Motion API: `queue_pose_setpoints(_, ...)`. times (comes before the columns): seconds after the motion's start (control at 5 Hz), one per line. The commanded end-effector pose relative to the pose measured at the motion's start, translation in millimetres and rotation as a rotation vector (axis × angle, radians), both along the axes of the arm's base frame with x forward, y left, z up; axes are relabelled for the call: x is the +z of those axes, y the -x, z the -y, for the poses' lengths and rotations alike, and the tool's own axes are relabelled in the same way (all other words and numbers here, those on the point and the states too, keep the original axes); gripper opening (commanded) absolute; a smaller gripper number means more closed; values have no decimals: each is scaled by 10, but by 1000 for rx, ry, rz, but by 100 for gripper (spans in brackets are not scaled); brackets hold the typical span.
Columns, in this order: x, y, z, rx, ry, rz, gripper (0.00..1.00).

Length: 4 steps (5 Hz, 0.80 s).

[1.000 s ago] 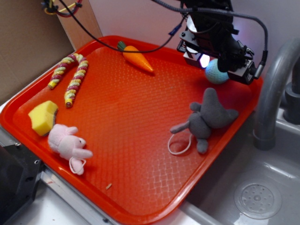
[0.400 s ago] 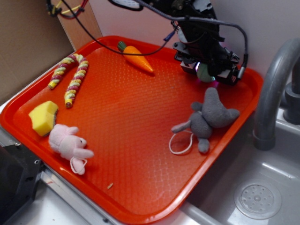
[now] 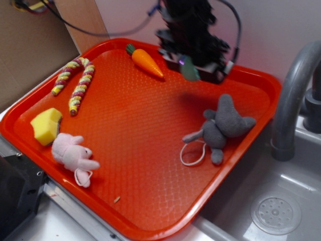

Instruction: Grab the green ball.

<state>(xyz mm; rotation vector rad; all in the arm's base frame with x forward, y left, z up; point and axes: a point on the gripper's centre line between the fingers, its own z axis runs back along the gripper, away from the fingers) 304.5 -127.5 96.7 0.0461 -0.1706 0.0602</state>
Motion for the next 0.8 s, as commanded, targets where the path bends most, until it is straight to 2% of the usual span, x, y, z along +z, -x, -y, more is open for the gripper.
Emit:
queue_pose_setpoints(0.0, 1051, 210, -559, 161, -47, -37, 0)
queue_pose_setpoints(0.2, 1351, 389, -613, 140, 8, -20, 0)
queue_pose_setpoints(0.6, 1323, 561, -414, 2, 126, 35, 0)
